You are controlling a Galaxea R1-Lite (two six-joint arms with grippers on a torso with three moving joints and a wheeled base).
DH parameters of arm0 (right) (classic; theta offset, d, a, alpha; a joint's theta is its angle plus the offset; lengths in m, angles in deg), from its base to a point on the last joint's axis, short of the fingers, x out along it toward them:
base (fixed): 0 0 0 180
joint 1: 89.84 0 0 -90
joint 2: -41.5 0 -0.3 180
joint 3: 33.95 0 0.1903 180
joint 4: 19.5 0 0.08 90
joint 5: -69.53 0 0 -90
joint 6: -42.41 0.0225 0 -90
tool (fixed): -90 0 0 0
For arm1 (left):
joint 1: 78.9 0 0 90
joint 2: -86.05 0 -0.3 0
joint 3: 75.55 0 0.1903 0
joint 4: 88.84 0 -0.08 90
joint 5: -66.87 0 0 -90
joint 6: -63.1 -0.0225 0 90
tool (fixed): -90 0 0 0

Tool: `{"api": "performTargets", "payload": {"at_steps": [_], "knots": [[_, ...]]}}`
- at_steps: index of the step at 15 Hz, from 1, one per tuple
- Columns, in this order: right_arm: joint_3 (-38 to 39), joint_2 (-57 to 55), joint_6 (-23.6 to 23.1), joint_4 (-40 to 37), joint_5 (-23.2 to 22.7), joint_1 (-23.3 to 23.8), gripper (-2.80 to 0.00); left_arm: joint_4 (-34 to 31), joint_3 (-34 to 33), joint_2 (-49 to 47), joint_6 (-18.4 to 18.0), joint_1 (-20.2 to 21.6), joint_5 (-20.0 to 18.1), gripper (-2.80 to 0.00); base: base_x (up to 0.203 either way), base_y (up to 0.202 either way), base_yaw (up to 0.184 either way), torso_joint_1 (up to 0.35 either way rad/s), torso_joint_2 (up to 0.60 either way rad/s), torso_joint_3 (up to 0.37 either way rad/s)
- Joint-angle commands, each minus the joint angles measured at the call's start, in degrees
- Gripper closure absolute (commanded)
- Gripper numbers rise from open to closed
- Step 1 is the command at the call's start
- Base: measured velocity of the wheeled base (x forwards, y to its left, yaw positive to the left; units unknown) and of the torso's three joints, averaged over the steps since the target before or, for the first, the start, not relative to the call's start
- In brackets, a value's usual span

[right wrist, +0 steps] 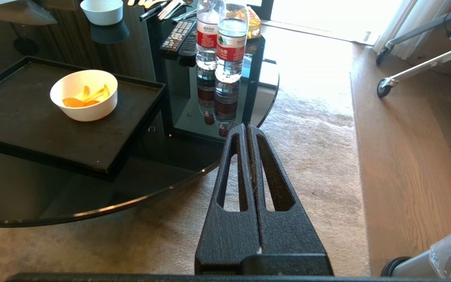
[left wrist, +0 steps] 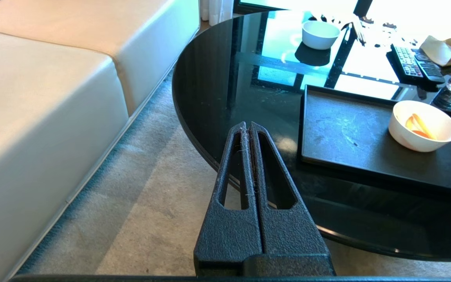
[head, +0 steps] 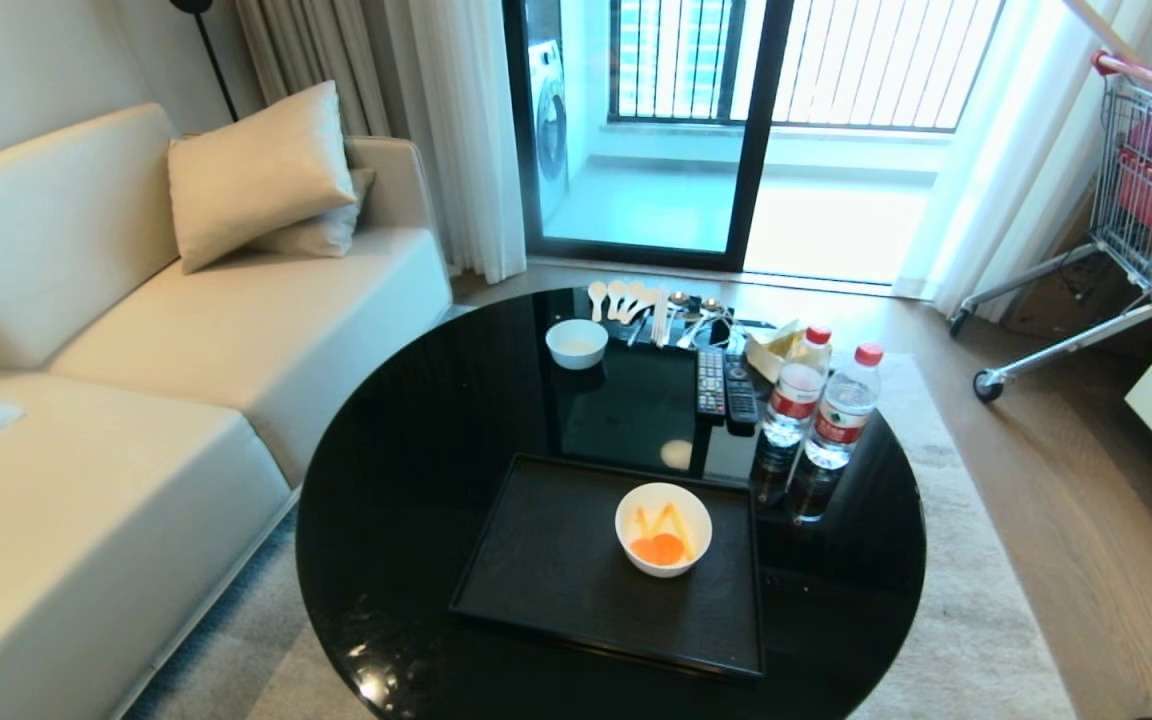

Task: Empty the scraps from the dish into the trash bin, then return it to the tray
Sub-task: Pick up the bowl with leftover food

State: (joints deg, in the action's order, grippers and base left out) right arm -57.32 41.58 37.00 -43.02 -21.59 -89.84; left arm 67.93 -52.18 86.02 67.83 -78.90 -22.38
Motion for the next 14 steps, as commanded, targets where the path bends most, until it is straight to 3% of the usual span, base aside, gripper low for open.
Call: {"api": "performTargets", "payload": {"at_steps": [1,11,14], "knots": [[0.0,-0.1,-0.2,0.0,0.0,0.0,0.0,0.0,0.0,0.0,0.0,0.0,0.0,0.0,0.0,0.0,0.0,0.0,0.0,0.0],[0.0,-0.1,-1.3,0.1,-1.4,0.0,0.0,0.0,0.0,0.0,0.0,0.0,0.0,0.0,0.0,0.0,0.0,0.0,0.0,0.0],[0.0,-0.1,-4.0,0.1,-2.4,0.0,0.0,0.0,0.0,0.0,0.0,0.0,0.0,0.0,0.0,0.0,0.0,0.0,0.0,0.0]]}}
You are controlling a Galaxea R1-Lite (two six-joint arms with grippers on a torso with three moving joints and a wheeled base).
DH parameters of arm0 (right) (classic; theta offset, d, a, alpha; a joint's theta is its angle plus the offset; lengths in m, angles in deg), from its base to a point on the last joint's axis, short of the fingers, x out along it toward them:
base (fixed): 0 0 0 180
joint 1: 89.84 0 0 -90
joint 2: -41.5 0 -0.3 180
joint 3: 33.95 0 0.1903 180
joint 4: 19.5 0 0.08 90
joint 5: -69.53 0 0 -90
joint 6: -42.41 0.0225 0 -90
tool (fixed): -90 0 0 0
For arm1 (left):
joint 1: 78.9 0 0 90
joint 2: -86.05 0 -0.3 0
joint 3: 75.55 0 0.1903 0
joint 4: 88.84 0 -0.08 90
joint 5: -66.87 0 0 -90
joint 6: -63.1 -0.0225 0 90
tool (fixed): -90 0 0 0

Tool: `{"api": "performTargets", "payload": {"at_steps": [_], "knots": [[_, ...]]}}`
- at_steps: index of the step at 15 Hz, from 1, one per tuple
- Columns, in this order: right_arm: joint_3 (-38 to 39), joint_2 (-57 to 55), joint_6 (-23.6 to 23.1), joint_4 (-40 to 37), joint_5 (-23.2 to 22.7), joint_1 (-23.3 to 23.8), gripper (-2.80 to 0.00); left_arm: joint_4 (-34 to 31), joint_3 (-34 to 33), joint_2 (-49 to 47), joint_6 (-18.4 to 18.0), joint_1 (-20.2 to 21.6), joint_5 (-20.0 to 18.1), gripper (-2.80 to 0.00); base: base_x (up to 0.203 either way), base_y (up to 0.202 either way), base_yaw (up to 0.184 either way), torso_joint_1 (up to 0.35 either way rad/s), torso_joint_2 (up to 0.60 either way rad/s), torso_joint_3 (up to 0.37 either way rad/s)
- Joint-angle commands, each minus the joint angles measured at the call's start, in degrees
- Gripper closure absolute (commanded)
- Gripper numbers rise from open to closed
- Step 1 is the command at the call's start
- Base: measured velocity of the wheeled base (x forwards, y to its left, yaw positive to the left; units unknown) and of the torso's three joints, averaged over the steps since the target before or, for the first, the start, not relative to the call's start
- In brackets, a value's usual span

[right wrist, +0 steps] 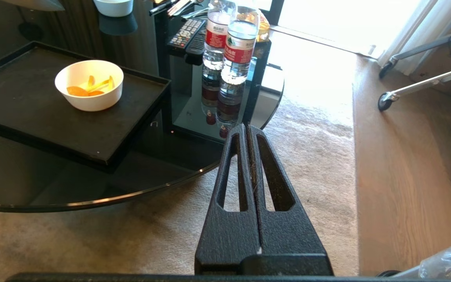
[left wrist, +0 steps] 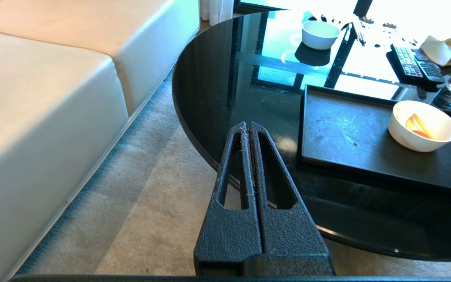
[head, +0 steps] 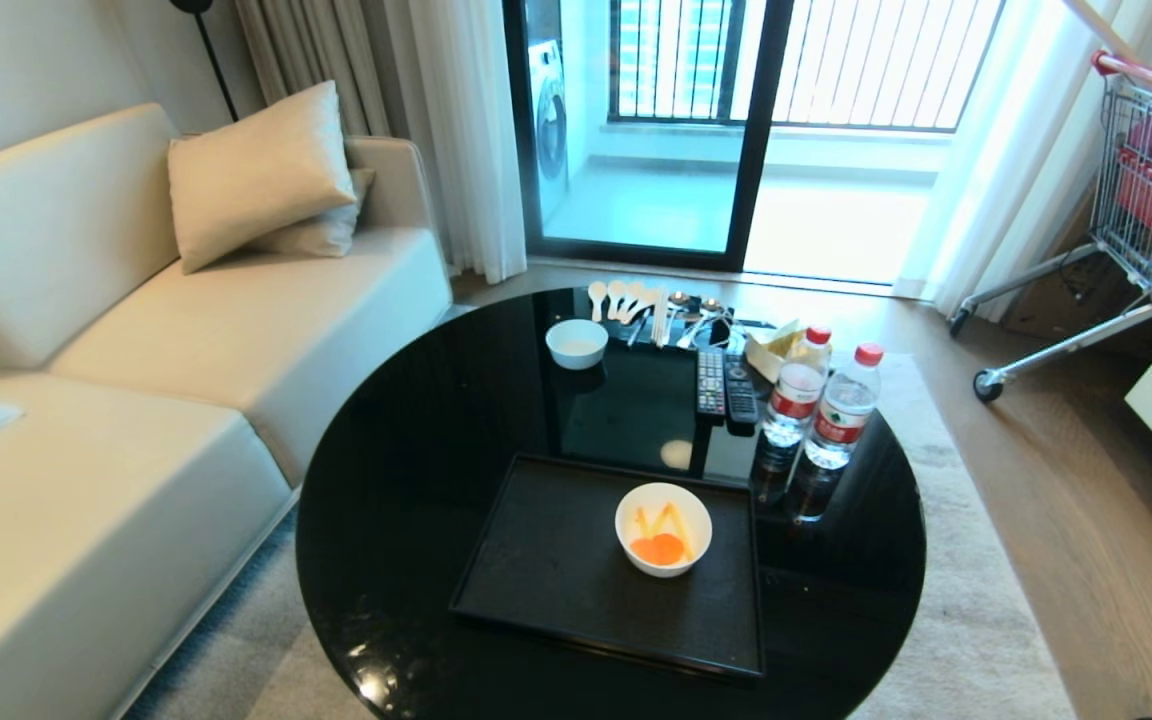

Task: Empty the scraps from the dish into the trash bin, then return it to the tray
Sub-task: Pick up the bowl with leftover food

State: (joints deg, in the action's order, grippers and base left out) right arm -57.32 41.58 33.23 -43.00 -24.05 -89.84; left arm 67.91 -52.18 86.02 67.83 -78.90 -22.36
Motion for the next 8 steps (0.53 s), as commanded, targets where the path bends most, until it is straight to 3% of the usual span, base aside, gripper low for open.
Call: {"api": "performTargets", "payload": {"at_steps": [1,8], "knots": [[0.0,-0.1,-0.2,0.0,0.8,0.0,0.0,0.1,0.0,0.0,0.0,0.0,0.0,0.0,0.0,0.0,0.0,0.0,0.0,0.0],[-2.9,-0.3,-0.1,-0.2,0.4,0.0,0.0,0.1,0.0,0.0,0.0,0.0,0.0,0.0,0.0,0.0,0.0,0.0,0.0,0.0]]}}
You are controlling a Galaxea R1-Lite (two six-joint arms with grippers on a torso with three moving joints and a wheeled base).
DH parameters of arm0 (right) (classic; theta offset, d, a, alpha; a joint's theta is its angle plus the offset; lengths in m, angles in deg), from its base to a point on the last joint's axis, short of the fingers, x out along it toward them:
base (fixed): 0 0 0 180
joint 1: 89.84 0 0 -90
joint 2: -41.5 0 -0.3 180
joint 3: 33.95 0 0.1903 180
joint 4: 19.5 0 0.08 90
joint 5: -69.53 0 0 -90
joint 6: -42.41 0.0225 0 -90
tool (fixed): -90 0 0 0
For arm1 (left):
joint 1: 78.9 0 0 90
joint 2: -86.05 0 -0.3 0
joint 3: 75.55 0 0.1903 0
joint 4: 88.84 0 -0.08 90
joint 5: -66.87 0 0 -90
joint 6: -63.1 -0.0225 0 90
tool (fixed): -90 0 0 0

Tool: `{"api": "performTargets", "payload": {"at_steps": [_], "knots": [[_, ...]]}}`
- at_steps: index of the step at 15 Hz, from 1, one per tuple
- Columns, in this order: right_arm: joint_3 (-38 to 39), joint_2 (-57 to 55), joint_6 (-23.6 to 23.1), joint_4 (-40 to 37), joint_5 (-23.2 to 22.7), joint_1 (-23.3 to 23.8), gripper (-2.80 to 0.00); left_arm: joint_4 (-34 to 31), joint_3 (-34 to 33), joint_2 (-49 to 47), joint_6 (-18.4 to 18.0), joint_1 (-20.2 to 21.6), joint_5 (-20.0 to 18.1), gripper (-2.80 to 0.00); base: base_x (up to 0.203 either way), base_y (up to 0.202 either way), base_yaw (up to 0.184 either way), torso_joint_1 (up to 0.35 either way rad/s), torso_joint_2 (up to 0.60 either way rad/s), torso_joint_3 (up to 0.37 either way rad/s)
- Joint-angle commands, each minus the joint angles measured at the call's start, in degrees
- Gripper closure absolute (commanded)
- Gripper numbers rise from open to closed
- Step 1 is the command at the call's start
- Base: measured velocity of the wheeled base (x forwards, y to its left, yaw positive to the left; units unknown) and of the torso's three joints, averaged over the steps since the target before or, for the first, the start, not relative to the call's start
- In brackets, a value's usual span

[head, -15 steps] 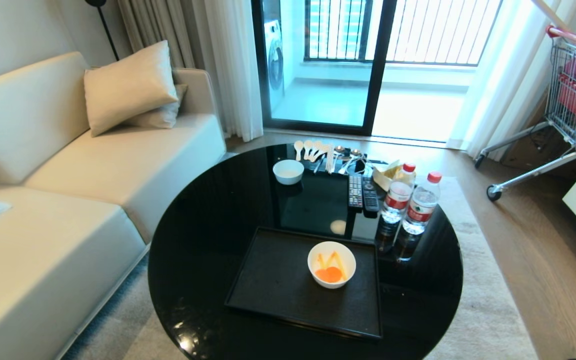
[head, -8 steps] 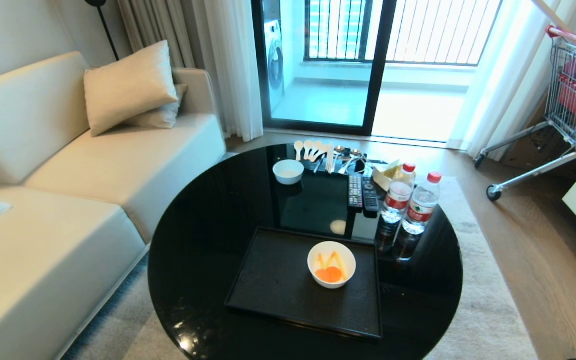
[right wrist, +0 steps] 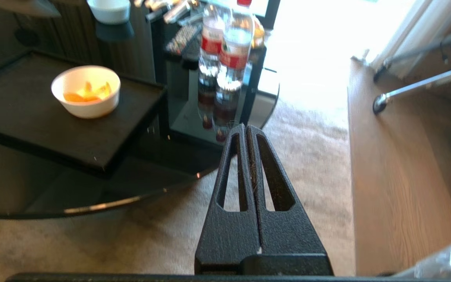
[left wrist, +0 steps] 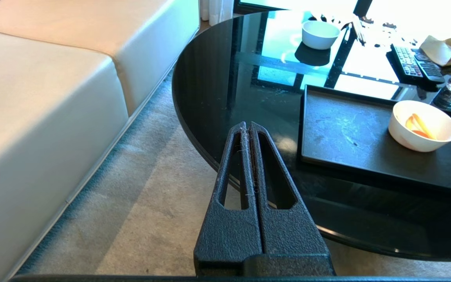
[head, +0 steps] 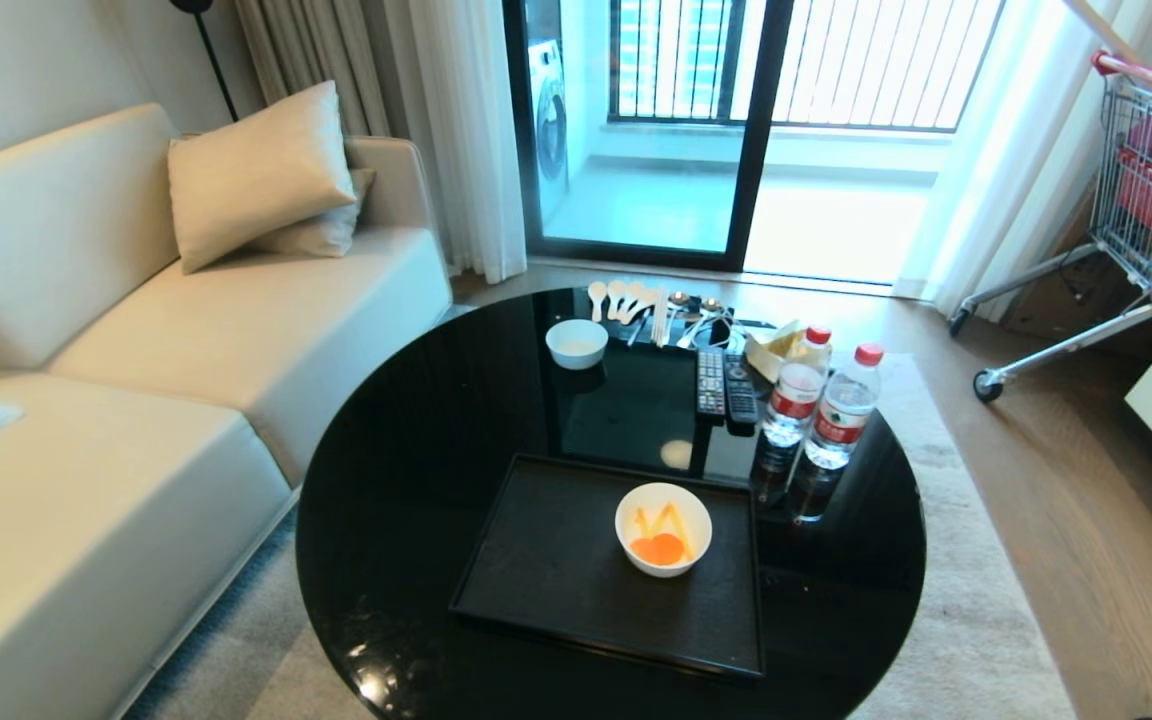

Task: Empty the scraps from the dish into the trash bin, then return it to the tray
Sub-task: Pick up the bowl with leftover food

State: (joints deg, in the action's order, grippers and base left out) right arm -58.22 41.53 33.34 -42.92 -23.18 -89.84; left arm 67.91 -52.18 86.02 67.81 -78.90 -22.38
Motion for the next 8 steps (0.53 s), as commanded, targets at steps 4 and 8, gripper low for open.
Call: {"api": "performTargets", "payload": {"at_steps": [4,8], "knots": [[-16.7,-11.3,-0.5,-8.0,-2.2,-0.1,0.0,0.1,0.0,0.0,0.0,0.0,0.0,0.0,0.0,0.0,0.0,0.0,0.0,0.0],[-28.2,-32.1,-4.6,-7.3,-4.2,-0.1,0.0,0.1,0.0,0.0,0.1,0.0,0.0,0.0,0.0,0.0,0.0,0.0,0.0,0.0]]}}
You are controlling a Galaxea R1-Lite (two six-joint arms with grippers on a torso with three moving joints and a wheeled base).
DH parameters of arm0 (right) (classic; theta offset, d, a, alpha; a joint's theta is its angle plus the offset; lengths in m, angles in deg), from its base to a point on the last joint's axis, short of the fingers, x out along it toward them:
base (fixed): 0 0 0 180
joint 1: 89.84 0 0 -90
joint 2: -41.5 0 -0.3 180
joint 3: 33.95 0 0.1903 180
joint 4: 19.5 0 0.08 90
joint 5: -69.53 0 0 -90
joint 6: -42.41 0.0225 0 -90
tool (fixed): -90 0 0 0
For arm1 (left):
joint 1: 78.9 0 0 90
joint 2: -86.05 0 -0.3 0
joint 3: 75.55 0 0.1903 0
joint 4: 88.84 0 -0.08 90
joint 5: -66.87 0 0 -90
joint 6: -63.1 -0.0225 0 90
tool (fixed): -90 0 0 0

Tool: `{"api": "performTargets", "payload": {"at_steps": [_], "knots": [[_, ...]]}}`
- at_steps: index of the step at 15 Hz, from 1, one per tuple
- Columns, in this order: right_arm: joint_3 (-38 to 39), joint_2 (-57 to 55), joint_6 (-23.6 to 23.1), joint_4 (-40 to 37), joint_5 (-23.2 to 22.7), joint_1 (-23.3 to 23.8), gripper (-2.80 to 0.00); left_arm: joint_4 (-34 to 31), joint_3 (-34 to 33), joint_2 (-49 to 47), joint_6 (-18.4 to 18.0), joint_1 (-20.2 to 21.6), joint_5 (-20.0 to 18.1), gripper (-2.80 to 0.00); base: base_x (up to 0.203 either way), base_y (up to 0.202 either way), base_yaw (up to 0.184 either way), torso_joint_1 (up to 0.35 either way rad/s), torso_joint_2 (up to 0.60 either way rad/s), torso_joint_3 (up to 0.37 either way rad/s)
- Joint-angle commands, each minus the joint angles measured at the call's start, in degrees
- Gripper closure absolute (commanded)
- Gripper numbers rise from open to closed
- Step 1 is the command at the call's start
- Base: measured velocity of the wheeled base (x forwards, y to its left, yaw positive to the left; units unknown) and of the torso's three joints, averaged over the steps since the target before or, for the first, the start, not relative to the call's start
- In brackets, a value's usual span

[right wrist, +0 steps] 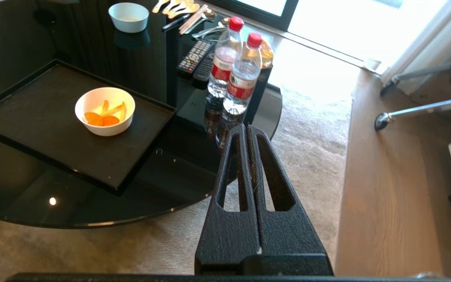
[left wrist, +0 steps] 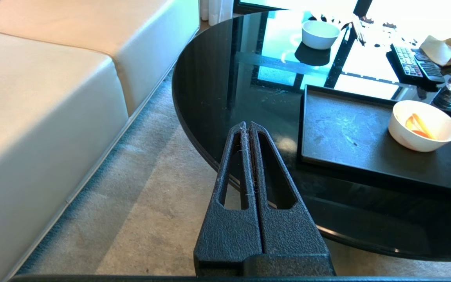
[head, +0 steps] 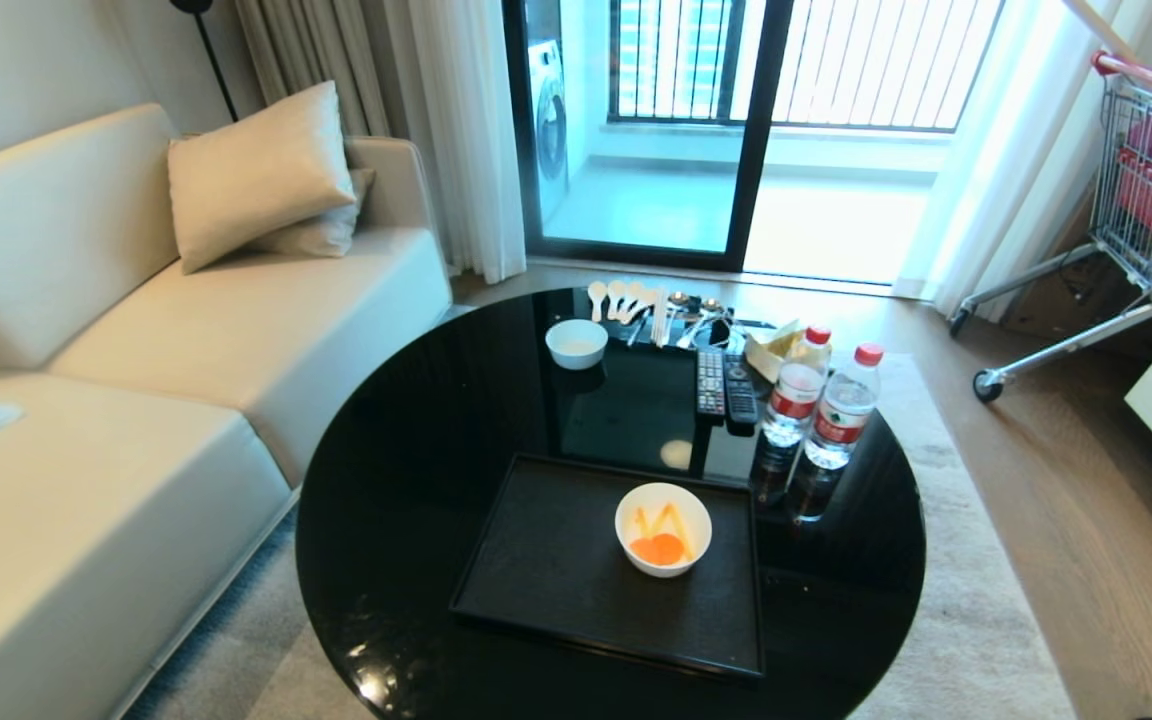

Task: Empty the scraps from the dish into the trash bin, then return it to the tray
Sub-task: Pick up the bowl with leftover food

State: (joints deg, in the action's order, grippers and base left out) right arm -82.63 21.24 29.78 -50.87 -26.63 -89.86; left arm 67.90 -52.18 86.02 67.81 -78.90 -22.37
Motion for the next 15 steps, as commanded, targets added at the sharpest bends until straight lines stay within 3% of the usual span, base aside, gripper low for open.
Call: {"api": "performTargets", "payload": {"at_steps": [1,3,7,10,12,15], "knots": [[-6.2,-17.5,-2.6,2.4,-2.3,-0.1,0.0,0.1,0.0,0.0,0.1,0.0,0.0,0.0,0.0,0.0,0.0,0.0,0.0,0.0],[-11.0,-28.8,-5.7,6.8,-4.8,-1.4,0.0,0.1,0.0,0.0,0.0,0.0,0.0,0.0,0.0,0.0,0.0,0.0,0.0,0.0],[-23.9,-51.2,-8.6,13.0,-6.4,-12.6,0.0,0.1,0.0,0.0,0.0,0.0,0.0,0.0,0.0,0.0,0.0,0.0,0.0,0.0],[-34.8,-68.3,-9.0,16.9,-2.7,-20.4,0.0,0.0,0.0,0.0,0.0,0.0,0.0,0.0,0.0,0.0,0.0,0.0,0.0,0.0],[-44.0,-78.7,-6.2,18.9,3.0,-24.2,0.0,0.1,0.0,0.0,0.1,0.0,0.0,0.0,0.0,0.0,0.0,0.0,0.0,0.0],[-56.1,-90.1,5.6,15.2,11.7,-28.6,0.0,0.1,0.0,0.0,0.0,0.0,0.0,0.0,0.0,0.0,0.0,0.0,0.0,0.0]]}}
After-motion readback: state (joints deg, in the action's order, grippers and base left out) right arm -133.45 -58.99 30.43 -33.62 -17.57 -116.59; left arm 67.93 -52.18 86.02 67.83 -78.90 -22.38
